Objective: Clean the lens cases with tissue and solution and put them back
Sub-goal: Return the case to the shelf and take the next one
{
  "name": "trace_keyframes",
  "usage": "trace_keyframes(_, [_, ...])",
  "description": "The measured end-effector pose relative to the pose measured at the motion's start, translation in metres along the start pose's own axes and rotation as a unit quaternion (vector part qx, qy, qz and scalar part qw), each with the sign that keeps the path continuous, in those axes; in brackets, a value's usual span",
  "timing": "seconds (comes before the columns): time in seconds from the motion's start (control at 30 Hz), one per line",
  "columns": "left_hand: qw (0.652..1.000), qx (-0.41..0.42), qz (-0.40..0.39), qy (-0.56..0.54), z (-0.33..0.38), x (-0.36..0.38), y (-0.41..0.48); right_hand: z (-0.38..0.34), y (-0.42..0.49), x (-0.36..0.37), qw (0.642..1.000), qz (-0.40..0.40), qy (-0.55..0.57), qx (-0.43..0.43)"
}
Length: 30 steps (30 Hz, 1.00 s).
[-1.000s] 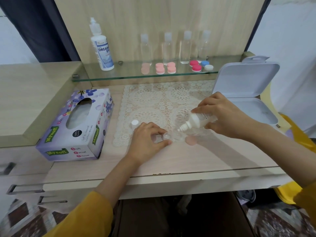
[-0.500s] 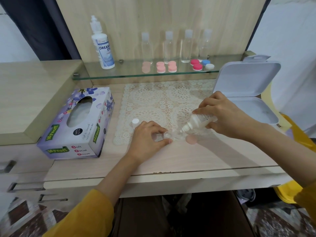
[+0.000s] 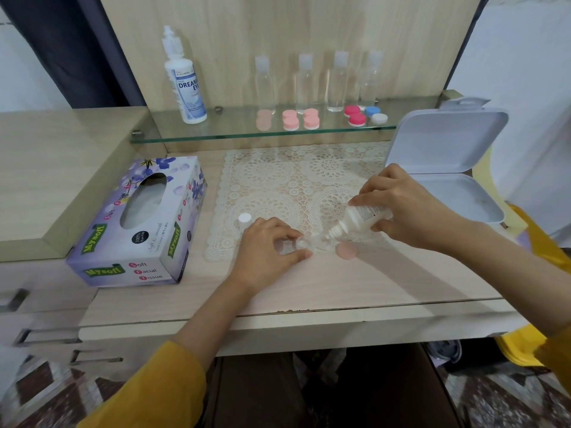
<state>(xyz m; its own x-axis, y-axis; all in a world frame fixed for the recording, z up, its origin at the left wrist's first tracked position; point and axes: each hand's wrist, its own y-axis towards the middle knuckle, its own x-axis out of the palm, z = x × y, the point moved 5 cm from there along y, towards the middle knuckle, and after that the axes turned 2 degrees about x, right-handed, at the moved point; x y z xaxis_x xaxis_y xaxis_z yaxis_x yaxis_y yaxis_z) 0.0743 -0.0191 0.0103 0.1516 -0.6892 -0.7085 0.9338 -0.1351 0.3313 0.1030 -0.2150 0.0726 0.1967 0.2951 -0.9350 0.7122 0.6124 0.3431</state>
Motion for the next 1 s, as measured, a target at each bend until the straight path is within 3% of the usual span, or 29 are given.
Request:
trace_keyframes(0.4, [1.0, 0.002, 0.003, 0.001, 0.0, 0.0, 0.001, 0.006, -0.003, 0.002, 0.999, -0.007, 0.016, 0.03])
trace_keyframes(0.6, [1.0, -0.001, -0.001, -0.001, -0.001, 0.001, 0.001, 0.012, -0.006, -0.001, 0.987, -0.011, 0.102, 0.127])
trace_keyframes(0.87, [1.0, 0.011, 0.014, -0.003, -0.002, 0.001, 0.001, 0.018, -0.016, 0.01, 0.896, 0.108, 0.356, 0.242])
trace_keyframes(1.0, [0.991, 0.057, 0.119, 0.002, 0.003, -0.012, -0.002, 0.02, -0.018, 0.025, 0.86, 0.153, 0.415, 0.255])
